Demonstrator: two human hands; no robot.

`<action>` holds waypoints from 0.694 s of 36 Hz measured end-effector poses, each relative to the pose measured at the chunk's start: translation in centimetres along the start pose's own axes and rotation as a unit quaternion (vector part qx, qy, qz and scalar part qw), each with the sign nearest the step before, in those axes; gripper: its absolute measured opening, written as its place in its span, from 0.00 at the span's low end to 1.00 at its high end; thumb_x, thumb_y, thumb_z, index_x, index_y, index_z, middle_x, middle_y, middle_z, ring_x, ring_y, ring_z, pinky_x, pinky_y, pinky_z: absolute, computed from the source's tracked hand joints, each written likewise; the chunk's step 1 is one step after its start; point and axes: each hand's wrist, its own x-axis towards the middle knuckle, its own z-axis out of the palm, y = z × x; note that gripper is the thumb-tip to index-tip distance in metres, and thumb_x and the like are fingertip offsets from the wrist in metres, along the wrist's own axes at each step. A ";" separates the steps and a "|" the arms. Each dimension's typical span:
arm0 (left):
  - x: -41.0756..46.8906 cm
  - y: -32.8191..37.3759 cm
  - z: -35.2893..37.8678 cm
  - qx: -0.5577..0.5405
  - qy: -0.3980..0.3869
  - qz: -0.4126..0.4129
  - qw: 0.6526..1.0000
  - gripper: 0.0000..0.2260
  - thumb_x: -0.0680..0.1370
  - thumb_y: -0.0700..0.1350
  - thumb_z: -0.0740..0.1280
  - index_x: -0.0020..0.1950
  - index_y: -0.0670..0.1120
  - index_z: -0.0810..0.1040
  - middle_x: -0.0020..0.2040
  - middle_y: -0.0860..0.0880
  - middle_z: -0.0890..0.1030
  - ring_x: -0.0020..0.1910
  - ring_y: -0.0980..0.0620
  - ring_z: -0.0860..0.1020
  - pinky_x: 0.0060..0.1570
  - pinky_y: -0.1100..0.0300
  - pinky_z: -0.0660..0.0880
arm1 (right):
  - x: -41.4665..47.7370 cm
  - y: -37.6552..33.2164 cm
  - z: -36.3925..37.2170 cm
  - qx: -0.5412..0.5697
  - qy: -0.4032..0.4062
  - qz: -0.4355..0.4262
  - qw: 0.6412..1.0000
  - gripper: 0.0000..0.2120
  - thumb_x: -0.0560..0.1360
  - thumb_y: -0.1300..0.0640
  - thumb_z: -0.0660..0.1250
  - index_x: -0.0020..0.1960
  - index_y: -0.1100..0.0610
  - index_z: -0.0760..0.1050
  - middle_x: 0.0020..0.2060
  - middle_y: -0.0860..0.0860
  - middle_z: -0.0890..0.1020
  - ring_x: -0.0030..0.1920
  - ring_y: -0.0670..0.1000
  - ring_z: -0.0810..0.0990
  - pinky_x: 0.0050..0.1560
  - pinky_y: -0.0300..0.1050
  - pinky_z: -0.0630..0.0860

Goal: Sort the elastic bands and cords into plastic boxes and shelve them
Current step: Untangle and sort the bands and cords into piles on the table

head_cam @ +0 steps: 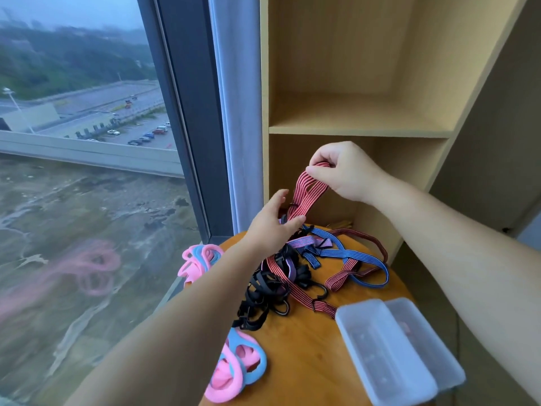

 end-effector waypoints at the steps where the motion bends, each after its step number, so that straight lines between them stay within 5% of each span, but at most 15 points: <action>1: -0.1 0.0 0.0 -0.002 -0.003 0.003 1.000 0.27 0.79 0.53 0.67 0.76 0.53 0.62 0.69 0.53 0.71 0.61 0.48 0.77 0.61 0.55 0.75 | -0.1 -0.2 -0.2 0.000 -0.006 -0.004 1.000 0.06 0.77 0.58 0.67 0.42 0.57 0.80 0.37 0.47 0.80 0.39 0.45 0.77 0.40 0.39 0.74; 4: -0.2 -0.4 -0.4 -0.015 0.027 0.030 0.999 0.04 0.80 0.48 0.65 0.55 0.54 0.77 0.48 0.57 0.78 0.43 0.59 0.77 0.43 0.67 0.74 | -0.1 -1.0 -0.8 0.005 -0.023 -0.011 1.000 0.06 0.77 0.59 0.68 0.44 0.60 0.81 0.37 0.49 0.80 0.39 0.45 0.77 0.42 0.39 0.74; 6: -0.4 -0.4 -0.9 -0.023 0.044 0.039 0.998 0.05 0.80 0.47 0.65 0.45 0.54 0.74 0.43 0.55 0.79 0.39 0.59 0.78 0.40 0.65 0.73 | 0.2 -1.6 -1.1 0.022 -0.023 -0.007 0.999 0.06 0.77 0.59 0.68 0.45 0.62 0.81 0.37 0.50 0.80 0.36 0.44 0.76 0.40 0.38 0.73; 8: -0.4 -0.1 -1.7 -0.065 0.033 0.046 0.996 0.06 0.79 0.48 0.67 0.52 0.52 0.71 0.51 0.49 0.79 0.51 0.51 0.79 0.52 0.58 0.76 | 0.6 -2.6 -1.3 0.062 -0.016 -0.002 0.998 0.06 0.77 0.60 0.68 0.46 0.63 0.81 0.34 0.49 0.79 0.32 0.41 0.74 0.36 0.34 0.71; 10: -0.4 1.1 -2.9 -0.105 0.020 0.066 0.992 0.21 0.76 0.49 0.71 0.65 0.49 0.65 0.59 0.47 0.77 0.58 0.51 0.77 0.59 0.58 0.74 | 1.2 -3.8 -1.5 0.082 -0.017 -0.013 0.996 0.06 0.77 0.60 0.68 0.45 0.62 0.81 0.31 0.47 0.78 0.28 0.39 0.72 0.33 0.33 0.70; 13: -0.3 2.8 -4.7 -0.129 -0.009 0.092 0.987 0.37 0.74 0.47 0.75 0.74 0.54 0.54 0.54 0.48 0.79 0.52 0.53 0.81 0.52 0.61 0.79 | 2.1 -6.0 -1.8 0.095 -0.017 -0.041 0.995 0.05 0.77 0.60 0.69 0.42 0.60 0.80 0.31 0.44 0.78 0.29 0.38 0.74 0.34 0.31 0.70; 16: -0.5 4.0 -6.1 -0.049 -0.002 0.120 0.992 0.27 0.73 0.50 0.75 0.68 0.55 0.66 0.47 0.55 0.81 0.45 0.61 0.81 0.41 0.75 0.74 | 3.0 -7.9 -1.9 0.100 -0.008 -0.059 0.993 0.05 0.76 0.60 0.69 0.41 0.59 0.80 0.32 0.46 0.79 0.31 0.39 0.74 0.36 0.32 0.71; 19: -0.7 4.9 -7.5 -0.073 0.049 0.129 0.988 0.12 0.74 0.49 0.74 0.56 0.52 0.76 0.43 0.58 0.81 0.40 0.67 0.79 0.37 0.76 0.72 | 3.9 -9.5 -2.1 0.119 -0.002 -0.066 0.991 0.05 0.76 0.59 0.69 0.42 0.58 0.80 0.35 0.49 0.80 0.36 0.44 0.76 0.40 0.37 0.74; 23: -1.1 6.3 -9.3 -0.103 0.050 0.091 0.989 0.12 0.74 0.50 0.74 0.51 0.47 0.76 0.35 0.56 0.76 0.31 0.57 0.77 0.37 0.53 0.83 | 4.6 -11.8 -2.7 0.157 0.000 -0.080 0.984 0.06 0.77 0.59 0.69 0.41 0.55 0.79 0.36 0.49 0.82 0.39 0.46 0.81 0.42 0.41 0.78; 25: -1.2 7.1 -9.9 -0.083 0.065 0.099 0.989 0.08 0.77 0.50 0.71 0.50 0.47 0.77 0.35 0.53 0.77 0.31 0.56 0.77 0.38 0.51 0.82 | 5.0 -13.1 -3.1 0.174 0.008 -0.087 0.981 0.06 0.77 0.57 0.69 0.41 0.55 0.79 0.34 0.48 0.81 0.37 0.46 0.81 0.40 0.39 0.78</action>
